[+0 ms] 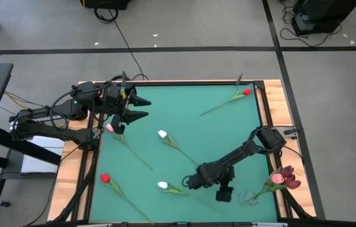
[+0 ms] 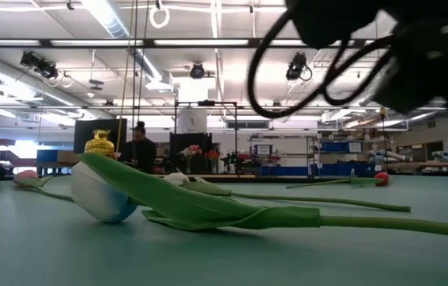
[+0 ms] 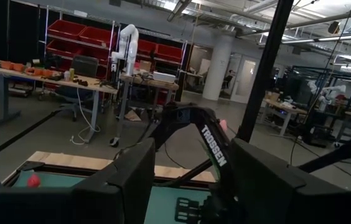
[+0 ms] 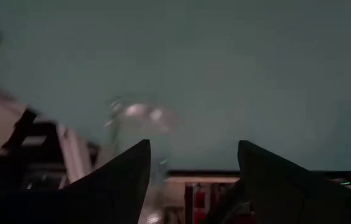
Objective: Sort flowers into vase by color
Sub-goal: Put the pink tulip into the transparent vase
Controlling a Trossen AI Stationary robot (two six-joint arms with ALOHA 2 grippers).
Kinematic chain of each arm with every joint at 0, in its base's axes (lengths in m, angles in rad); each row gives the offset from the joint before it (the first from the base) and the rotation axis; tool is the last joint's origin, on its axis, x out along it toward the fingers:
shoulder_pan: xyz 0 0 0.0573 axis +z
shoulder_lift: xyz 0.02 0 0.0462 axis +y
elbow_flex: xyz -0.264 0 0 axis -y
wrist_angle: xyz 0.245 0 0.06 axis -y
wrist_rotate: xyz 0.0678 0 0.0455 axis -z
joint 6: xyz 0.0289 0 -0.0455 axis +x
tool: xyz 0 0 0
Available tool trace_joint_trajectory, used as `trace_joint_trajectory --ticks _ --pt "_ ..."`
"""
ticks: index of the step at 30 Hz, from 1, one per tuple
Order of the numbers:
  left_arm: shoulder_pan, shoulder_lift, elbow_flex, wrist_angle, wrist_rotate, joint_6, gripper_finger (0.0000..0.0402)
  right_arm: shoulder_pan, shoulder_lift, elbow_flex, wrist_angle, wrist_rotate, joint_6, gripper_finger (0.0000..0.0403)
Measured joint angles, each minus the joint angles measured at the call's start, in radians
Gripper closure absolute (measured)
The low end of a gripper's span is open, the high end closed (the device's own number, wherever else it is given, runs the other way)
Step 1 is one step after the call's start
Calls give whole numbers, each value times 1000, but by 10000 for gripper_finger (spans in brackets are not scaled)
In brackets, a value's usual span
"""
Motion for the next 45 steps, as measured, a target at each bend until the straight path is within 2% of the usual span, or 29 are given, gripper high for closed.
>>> trace_joint_trajectory --ticks 6,11,14,18,24,27,32,37,41,45 --pt "0 0 0 0 0 0 186 -93 -57 0 -1 173 -1 154" --pt "0 0 0 0 0 0 186 -190 -163 0 14 366 -1 154" --pt "0 0 0 0 0 0 186 -251 -253 0 96 435 1 155" --pt "0 0 0 0 0 0 186 -330 -378 0 301 480 32 163" --pt "0 0 0 0 0 0 186 -448 -486 1 638 444 53 171" --pt "0 0 0 0 0 0 186 -496 -487 2 713 417 49 171" --pt "0 0 0 0 0 0 186 -537 -411 1 741 318 -21 174" --pt "0 0 0 0 0 0 186 -503 -318 1 869 224 -110 182" --pt "0 0 0 0 0 0 186 -476 -258 1 1025 222 -150 187" --pt "0 0 0 0 0 0 186 -468 -204 1 1189 231 -122 188"
